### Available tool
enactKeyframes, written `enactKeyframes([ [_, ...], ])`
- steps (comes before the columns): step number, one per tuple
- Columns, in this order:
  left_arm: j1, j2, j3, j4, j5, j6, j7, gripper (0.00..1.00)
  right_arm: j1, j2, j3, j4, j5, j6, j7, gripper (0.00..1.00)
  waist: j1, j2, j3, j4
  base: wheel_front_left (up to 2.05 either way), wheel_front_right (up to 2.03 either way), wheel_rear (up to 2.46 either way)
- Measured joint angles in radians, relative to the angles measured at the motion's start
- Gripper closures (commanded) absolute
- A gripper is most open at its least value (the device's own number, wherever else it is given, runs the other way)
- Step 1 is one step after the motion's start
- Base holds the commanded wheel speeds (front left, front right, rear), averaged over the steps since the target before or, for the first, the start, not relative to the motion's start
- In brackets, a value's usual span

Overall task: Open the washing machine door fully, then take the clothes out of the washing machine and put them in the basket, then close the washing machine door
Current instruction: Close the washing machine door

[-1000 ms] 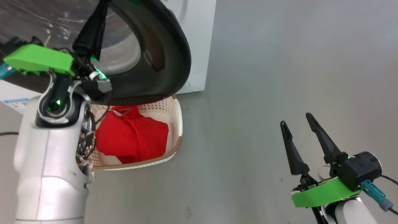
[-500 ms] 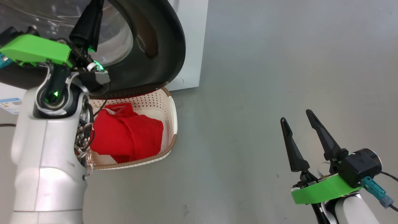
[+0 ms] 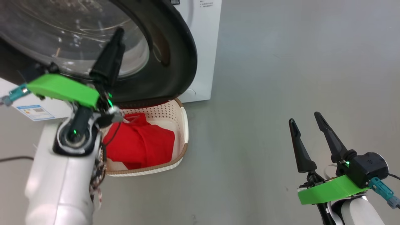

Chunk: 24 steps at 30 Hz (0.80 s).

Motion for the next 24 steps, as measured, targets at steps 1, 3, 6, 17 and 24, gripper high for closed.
enactKeyframes([
  [1, 0.023, 0.008, -0.012, -0.021, 0.022, -0.001, -0.006, 0.0, 0.0, 0.0, -0.001, 0.0, 0.002, 0.0, 0.0, 0.0, 0.0, 0.0, -0.005, 0.005, 0.0, 0.0, 0.0],
  [3, 0.07, 0.025, -0.032, -0.068, 0.068, -0.009, -0.031, 0.0, 0.0, -0.001, -0.003, 0.002, 0.004, 0.0, 0.0, 0.0, 0.0, 0.0, -0.016, 0.014, 0.0, 0.0, 0.0],
  [6, 0.134, 0.049, -0.056, -0.136, 0.145, -0.017, -0.085, 0.0, 0.001, -0.001, -0.006, 0.003, 0.004, 0.0, 0.0, 0.0, 0.0, 0.0, -0.029, 0.031, 0.0, 0.0, 0.0],
  [17, 0.326, 0.14, -0.139, -0.276, 0.514, -0.006, -0.354, 0.0, 0.025, -0.001, -0.031, 0.012, 0.004, 0.0, 0.0, 0.0, -0.0001, 0.0, -0.091, 0.073, 0.0, 0.0, 0.0],
  [24, 0.447, 0.169, -0.167, -0.326, 0.669, 0.068, -0.439, 0.0, 0.07, -0.001, -0.042, 0.013, 0.004, 0.0, 0.0, 0.0, -0.0001, 0.0, -0.146, 0.085, 0.0, 0.0, 0.0],
])
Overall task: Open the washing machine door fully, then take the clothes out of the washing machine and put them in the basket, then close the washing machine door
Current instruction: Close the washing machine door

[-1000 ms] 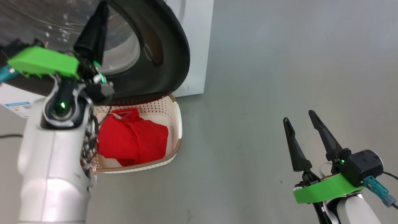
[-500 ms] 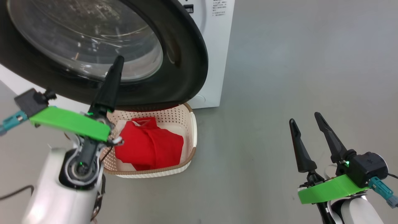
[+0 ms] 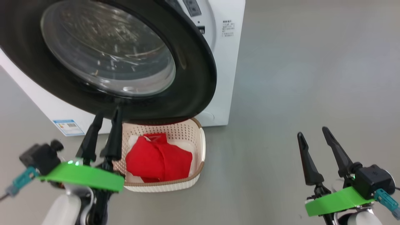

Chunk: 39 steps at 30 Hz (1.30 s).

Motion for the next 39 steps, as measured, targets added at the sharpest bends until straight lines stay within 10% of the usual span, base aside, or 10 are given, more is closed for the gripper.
enactKeyframes([
  [15, 0.244, 0.042, -0.004, -0.113, 0.267, 0.127, -0.037, 0.0, 0.068, 0.002, -0.036, -0.021, -0.003, 0.0, 0.0, 0.0, 0.0, 0.0, -0.085, 0.011, 0.0, 0.0, 0.0],
  [39, 0.365, 0.023, 0.039, -0.145, 0.449, 0.163, -0.037, 0.0, 0.1, 0.005, -0.053, -0.044, -0.005, 0.0, 0.0, 0.0, 0.0001, 0.0, -0.093, 0.006, 0.0, 0.0, 0.0],
])
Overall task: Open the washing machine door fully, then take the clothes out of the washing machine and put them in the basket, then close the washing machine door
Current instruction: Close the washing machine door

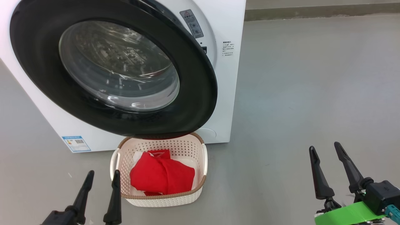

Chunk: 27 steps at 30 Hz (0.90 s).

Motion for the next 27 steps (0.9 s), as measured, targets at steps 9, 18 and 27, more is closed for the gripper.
enactKeyframes([
  [9, 0.0, -0.007, 0.003, 0.0, 0.034, -0.002, 0.0, 0.0, 0.0, 0.0, 0.002, 0.0, 0.0, 0.0, 0.0, 0.0, 0.0, 0.0, 0.004, 0.001, 0.0, 0.0, 0.0],
  [18, 0.0, -0.032, 0.0, -0.026, 0.032, -0.011, 0.0, 0.0, -0.007, 0.0, 0.009, 0.002, -0.005, 0.0, 0.0, 0.58, 0.0, 0.0, 0.017, 0.023, 0.0, 0.0, 0.0],
  [27, -0.026, -0.031, -0.025, -0.095, 0.032, -0.019, 0.02, 0.0, -0.104, -0.002, 0.053, 0.045, -0.032, 0.0, 0.0, 1.0, 0.0, 0.0, 0.054, 0.064, 0.0, 0.0, 0.0],
])
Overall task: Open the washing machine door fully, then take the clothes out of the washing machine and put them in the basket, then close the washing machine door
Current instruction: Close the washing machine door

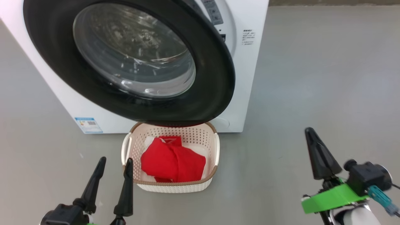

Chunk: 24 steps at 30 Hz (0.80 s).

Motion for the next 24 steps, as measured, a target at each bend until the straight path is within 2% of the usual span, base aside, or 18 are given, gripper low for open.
enactKeyframes([
  [10, -0.036, -0.006, -0.011, -0.017, 0.0, -0.001, 0.001, 0.0, -0.188, -0.008, 0.056, 0.095, -0.026, 0.0, 0.0, 1.0, 0.0, 0.0, 0.073, 0.041, 0.0, 0.0, 0.0],
  [24, -0.123, -0.019, -0.03, -0.012, 0.0, -0.019, -0.009, 0.0, -0.504, -0.02, 0.19, 0.212, -0.037, 0.0, 0.0, 1.0, 0.0, 0.0001, 0.22, 0.088, 0.0, 0.0, 0.0],
])
